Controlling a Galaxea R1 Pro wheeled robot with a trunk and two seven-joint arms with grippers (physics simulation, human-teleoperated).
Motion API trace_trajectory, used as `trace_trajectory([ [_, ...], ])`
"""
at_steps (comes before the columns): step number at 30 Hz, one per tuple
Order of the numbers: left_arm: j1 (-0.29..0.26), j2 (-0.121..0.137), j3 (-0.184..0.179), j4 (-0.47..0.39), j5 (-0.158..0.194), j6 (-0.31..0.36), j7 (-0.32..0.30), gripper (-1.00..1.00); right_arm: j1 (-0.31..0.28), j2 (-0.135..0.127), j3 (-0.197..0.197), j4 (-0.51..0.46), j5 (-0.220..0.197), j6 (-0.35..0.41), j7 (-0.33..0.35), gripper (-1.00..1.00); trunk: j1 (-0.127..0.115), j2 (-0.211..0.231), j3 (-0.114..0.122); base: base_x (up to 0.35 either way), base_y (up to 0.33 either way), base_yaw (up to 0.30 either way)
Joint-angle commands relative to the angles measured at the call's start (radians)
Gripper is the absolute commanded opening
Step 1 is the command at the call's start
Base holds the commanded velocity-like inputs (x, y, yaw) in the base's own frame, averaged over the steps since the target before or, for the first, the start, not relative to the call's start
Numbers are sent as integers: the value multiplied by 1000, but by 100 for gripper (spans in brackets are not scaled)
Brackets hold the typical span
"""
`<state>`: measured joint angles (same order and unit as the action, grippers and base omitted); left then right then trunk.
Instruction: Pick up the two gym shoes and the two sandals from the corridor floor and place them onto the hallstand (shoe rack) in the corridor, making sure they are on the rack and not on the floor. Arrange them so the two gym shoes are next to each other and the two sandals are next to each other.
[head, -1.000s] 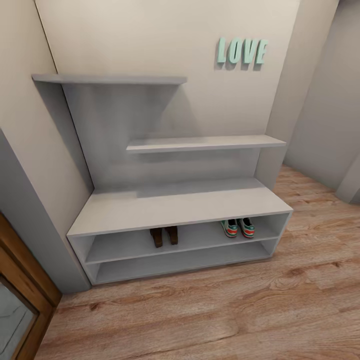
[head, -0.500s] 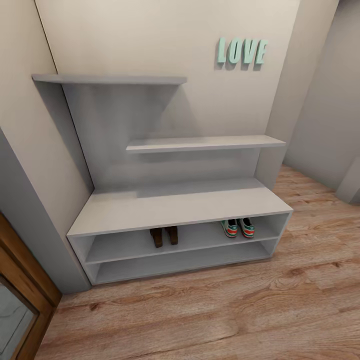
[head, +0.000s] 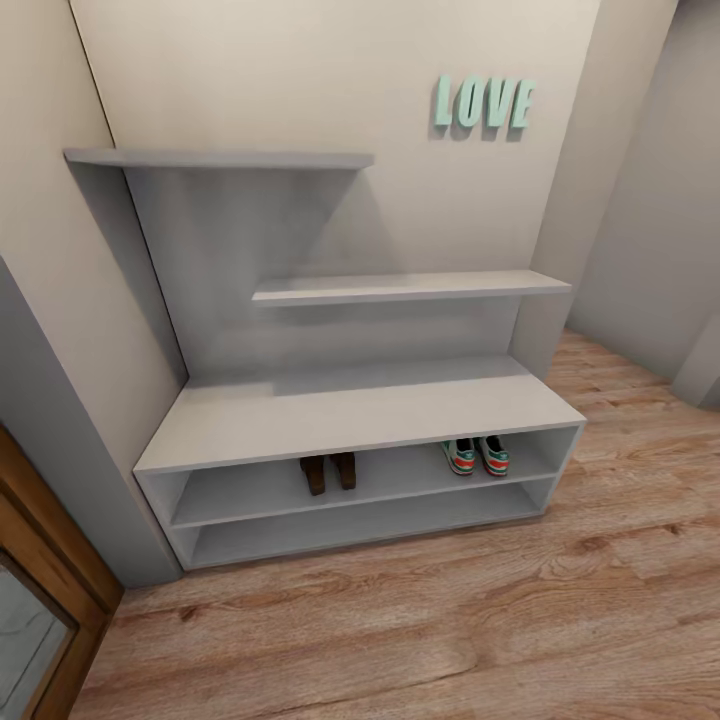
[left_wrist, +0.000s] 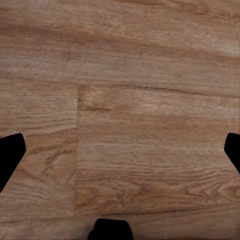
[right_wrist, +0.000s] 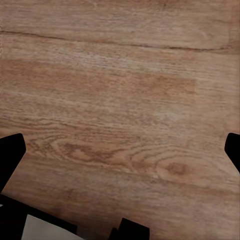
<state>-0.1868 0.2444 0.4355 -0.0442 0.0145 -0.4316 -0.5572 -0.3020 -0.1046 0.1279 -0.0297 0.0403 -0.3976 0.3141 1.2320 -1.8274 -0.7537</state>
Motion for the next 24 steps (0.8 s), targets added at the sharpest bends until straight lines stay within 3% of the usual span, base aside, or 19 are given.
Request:
trace_trajectory([
  [1,1,0,3,5,2,-1,9,100,0,0,4,1,4,-4,-1,100,0,0,-1,0,0,0],
  [14,16,-9,4,22,4,-1,228,100,0,0,3,1,4,-4,-1,100,0,0,-1,0,0,0],
  [24,16,-41,4,24,6,3,301,100,0,0,4,1,4,-4,-1,100,0,0,-1,0,0,0],
])
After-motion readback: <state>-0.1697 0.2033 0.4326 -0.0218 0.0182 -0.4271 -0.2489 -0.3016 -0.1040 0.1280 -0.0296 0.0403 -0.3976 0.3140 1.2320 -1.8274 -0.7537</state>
